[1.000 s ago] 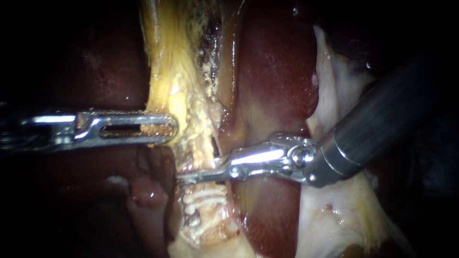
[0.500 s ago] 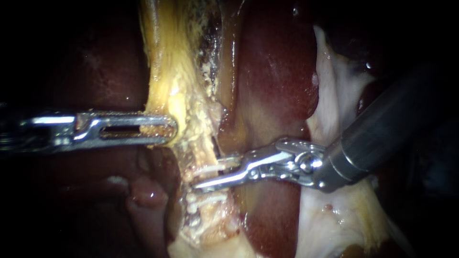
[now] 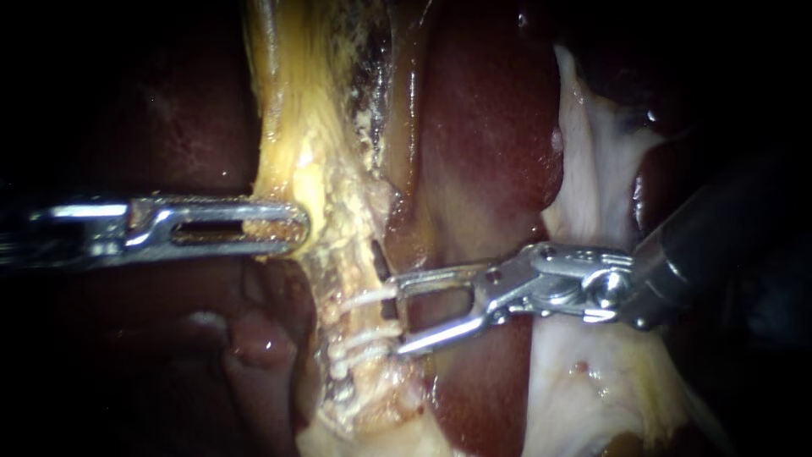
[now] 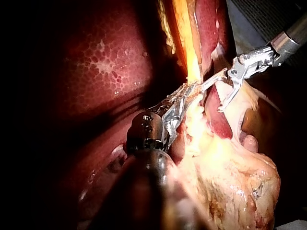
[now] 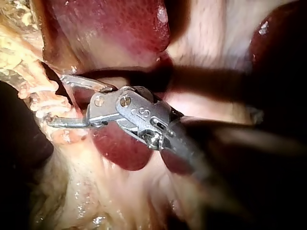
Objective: Going back third clip left tube
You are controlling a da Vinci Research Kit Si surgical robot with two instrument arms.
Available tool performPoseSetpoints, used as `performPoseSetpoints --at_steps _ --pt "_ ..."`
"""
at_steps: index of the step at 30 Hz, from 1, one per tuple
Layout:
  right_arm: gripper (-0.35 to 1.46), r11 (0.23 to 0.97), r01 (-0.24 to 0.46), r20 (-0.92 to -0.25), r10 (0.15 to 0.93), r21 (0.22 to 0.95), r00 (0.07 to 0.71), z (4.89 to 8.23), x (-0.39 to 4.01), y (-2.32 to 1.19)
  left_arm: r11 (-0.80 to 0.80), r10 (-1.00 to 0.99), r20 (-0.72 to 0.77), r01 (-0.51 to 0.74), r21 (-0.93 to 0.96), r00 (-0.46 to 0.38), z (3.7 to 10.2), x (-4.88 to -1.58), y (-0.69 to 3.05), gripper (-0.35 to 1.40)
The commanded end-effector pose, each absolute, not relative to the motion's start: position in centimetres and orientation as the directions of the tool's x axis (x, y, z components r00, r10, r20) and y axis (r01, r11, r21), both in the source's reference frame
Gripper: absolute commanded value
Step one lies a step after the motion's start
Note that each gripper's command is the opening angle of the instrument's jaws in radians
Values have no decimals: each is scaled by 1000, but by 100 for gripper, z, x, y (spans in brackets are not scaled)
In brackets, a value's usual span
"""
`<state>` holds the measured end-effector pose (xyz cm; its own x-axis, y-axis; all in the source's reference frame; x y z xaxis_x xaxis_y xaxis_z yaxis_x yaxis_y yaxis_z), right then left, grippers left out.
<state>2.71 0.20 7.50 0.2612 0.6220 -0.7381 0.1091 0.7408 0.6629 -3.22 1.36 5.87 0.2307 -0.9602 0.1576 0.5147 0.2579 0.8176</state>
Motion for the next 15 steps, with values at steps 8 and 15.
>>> performPoseSetpoints --at_steps 8,15 --pt "60 789 108 -788 571 604 230 720 231 47 258 -960 158 514 818 230 588 -323 136 -35" --pt "60 824 129 -826 519 552 219 699 213 55 260 -960 162 517 815 228 597 -328 133 -35"
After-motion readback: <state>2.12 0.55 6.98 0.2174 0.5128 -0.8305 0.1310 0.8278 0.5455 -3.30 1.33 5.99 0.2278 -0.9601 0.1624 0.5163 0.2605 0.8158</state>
